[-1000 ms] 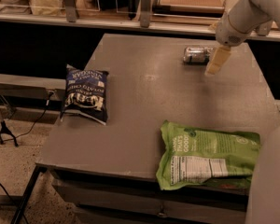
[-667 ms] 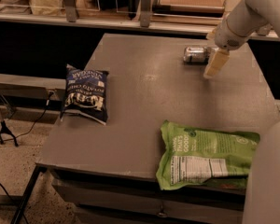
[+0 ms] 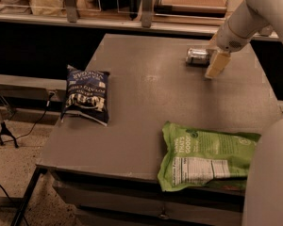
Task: Move redbull can near blue chip bag
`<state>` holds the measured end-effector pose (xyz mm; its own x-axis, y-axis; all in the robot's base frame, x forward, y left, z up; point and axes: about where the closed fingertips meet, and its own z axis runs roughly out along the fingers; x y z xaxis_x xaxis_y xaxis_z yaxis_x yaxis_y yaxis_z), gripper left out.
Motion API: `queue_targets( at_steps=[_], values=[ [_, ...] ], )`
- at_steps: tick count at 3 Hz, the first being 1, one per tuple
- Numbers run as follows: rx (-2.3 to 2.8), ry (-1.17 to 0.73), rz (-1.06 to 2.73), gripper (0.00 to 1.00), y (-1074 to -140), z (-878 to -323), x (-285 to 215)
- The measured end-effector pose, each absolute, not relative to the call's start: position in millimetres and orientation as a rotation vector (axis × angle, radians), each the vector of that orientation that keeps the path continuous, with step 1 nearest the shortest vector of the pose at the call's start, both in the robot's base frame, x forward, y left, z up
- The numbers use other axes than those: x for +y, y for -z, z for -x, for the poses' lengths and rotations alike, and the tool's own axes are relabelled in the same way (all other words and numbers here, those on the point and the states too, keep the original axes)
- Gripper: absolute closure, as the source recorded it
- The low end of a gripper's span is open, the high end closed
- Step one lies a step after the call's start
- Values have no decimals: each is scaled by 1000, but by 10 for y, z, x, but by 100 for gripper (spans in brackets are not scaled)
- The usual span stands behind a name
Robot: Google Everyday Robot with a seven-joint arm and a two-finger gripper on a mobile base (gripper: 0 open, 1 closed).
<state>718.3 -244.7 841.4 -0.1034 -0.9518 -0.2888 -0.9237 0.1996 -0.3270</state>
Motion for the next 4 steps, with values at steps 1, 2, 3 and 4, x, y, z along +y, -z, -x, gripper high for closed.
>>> queue_targets(
  at_steps=[1, 2, 3, 4],
  values=[
    [2049, 80, 1737, 49, -8427, -7142, -2468],
    [2007, 49, 1719, 72, -8552, -6951, -2463],
    [1913, 11, 1689, 82, -8839, -6523, -2391],
    [1813, 27, 1730, 82, -9117, -6098, -2157]
  ],
)
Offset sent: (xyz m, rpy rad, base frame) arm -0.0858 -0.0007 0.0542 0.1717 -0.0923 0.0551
